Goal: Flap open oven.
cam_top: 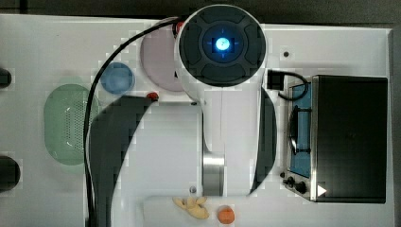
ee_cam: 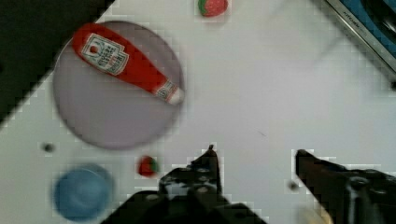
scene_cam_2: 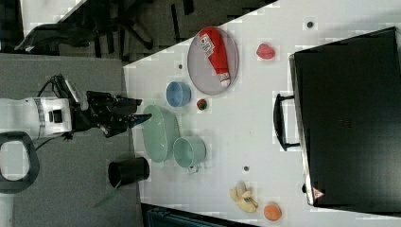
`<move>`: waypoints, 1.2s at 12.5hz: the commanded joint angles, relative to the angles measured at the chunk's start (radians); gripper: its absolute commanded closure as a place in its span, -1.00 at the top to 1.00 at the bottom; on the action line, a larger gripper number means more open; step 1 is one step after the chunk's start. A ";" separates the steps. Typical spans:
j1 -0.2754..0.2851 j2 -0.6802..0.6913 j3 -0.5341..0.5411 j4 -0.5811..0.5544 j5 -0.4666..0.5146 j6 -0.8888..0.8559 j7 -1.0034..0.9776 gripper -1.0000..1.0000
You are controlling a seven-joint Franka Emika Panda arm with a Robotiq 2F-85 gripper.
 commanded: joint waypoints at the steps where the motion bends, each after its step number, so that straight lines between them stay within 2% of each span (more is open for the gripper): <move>1: -0.027 -0.427 -0.050 -0.284 -0.018 -0.185 0.121 0.59; 3: -0.027 -0.427 -0.050 -0.284 -0.018 -0.185 0.121 1.00; 4: -0.027 -0.427 -0.050 -0.284 -0.018 -0.185 0.121 1.00; 5: -0.027 -0.427 -0.050 -0.284 -0.018 -0.184 0.121 0.90; 11: -0.030 -0.419 -0.063 -0.286 -0.021 -0.141 0.120 -0.55; 12: -0.031 -0.411 -0.073 -0.290 -0.022 -0.110 0.107 -0.65; 15: -0.042 -0.375 -0.128 -0.325 -0.045 -0.037 -0.126 -0.65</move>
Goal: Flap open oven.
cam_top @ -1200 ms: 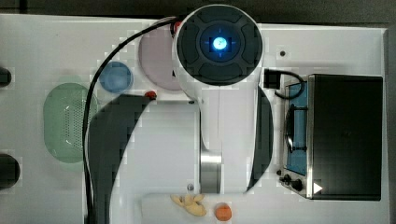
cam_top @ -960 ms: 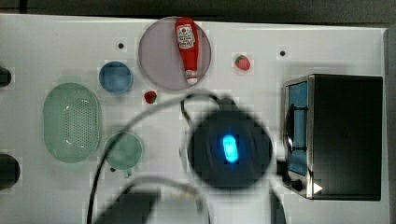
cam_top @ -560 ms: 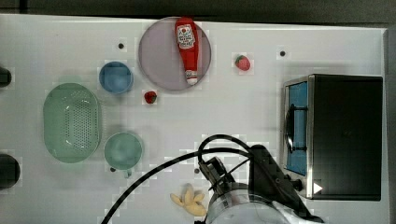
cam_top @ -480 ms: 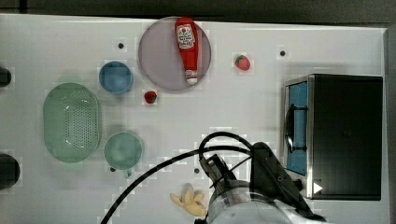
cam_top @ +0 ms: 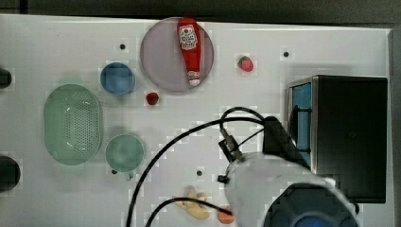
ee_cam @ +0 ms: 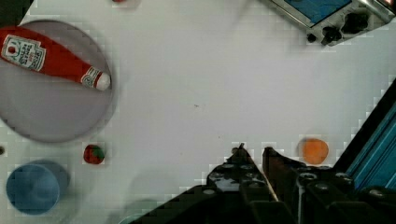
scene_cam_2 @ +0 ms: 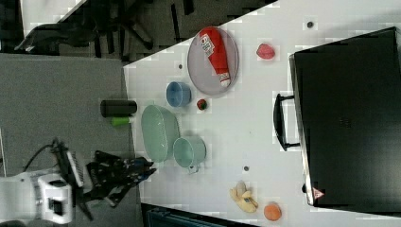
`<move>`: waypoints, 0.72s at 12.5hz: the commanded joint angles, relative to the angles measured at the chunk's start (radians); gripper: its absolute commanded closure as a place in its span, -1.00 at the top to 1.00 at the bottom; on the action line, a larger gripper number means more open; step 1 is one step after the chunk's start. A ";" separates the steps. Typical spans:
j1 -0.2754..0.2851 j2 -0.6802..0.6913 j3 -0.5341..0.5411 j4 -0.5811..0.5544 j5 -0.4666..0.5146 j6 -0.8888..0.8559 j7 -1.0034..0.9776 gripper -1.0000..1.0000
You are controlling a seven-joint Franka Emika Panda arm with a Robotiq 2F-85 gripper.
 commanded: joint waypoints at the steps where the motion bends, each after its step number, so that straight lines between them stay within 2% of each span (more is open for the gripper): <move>1: -0.022 0.031 -0.061 -0.021 -0.020 0.049 -0.270 -0.65; 7: -0.034 0.172 -0.226 -0.066 -0.061 0.282 -0.980 -0.65; 9: -0.037 0.224 -0.266 -0.074 -0.070 0.392 -1.130 -0.65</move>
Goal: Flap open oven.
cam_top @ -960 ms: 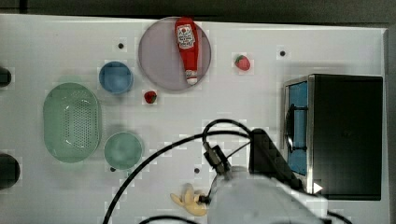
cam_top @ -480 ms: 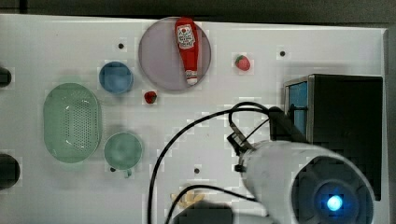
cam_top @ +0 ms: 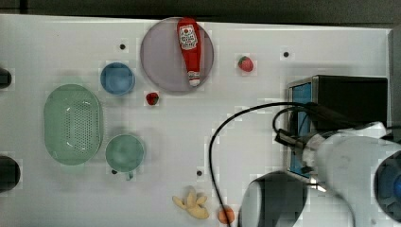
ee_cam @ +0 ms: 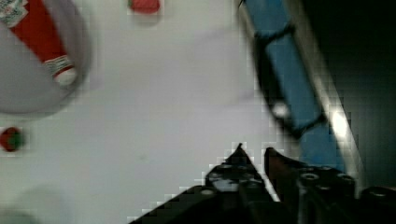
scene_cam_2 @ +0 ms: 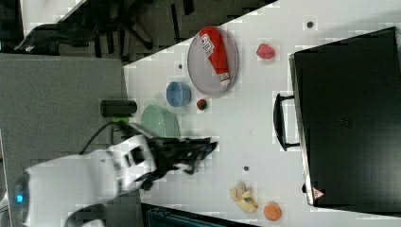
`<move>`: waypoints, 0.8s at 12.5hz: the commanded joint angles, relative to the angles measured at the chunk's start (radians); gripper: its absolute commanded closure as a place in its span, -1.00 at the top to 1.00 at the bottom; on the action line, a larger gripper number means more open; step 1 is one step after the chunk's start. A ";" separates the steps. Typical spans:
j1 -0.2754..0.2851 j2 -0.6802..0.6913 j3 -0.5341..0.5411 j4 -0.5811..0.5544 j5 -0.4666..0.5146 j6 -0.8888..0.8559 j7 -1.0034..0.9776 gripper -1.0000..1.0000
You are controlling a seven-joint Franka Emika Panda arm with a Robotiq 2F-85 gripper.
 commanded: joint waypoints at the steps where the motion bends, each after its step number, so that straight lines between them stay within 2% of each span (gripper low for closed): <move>1: -0.011 0.080 -0.047 -0.019 -0.018 0.116 -0.354 -0.65; 10: -0.022 0.297 -0.114 -0.119 -0.062 0.474 -0.386 -0.65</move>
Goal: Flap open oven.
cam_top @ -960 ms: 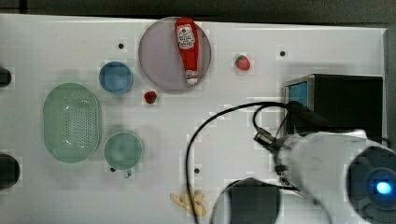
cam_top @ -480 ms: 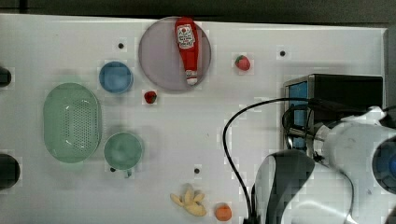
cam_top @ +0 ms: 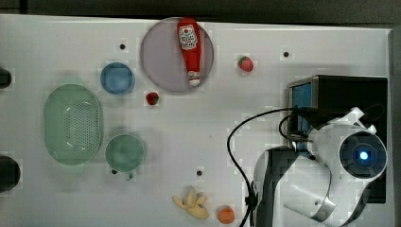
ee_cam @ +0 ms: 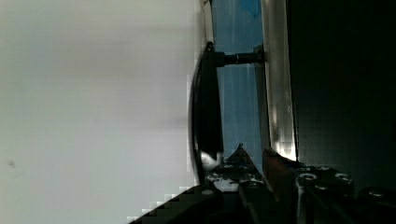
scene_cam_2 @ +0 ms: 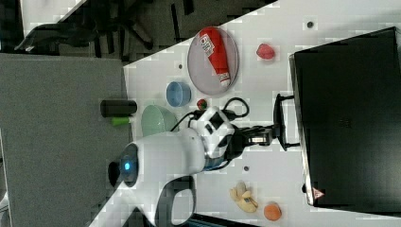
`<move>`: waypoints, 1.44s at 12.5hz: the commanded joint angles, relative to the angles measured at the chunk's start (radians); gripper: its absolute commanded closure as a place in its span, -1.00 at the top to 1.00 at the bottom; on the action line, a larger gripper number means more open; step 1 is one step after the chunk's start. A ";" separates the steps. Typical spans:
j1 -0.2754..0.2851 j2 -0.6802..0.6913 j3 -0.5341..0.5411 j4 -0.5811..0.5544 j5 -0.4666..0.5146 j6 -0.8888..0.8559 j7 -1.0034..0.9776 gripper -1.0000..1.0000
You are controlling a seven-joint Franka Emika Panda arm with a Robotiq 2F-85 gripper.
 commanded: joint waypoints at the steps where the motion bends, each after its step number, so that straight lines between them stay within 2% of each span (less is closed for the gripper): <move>1: -0.006 0.026 -0.001 -0.028 0.008 0.107 -0.045 -0.65; 7: 0.008 0.061 0.017 -0.046 0.005 0.132 -0.035 -0.65; 9: 0.021 0.061 0.027 -0.055 -0.028 0.131 -0.007 -0.65; 18: 0.078 0.092 0.150 -0.092 -0.368 0.086 0.420 -0.65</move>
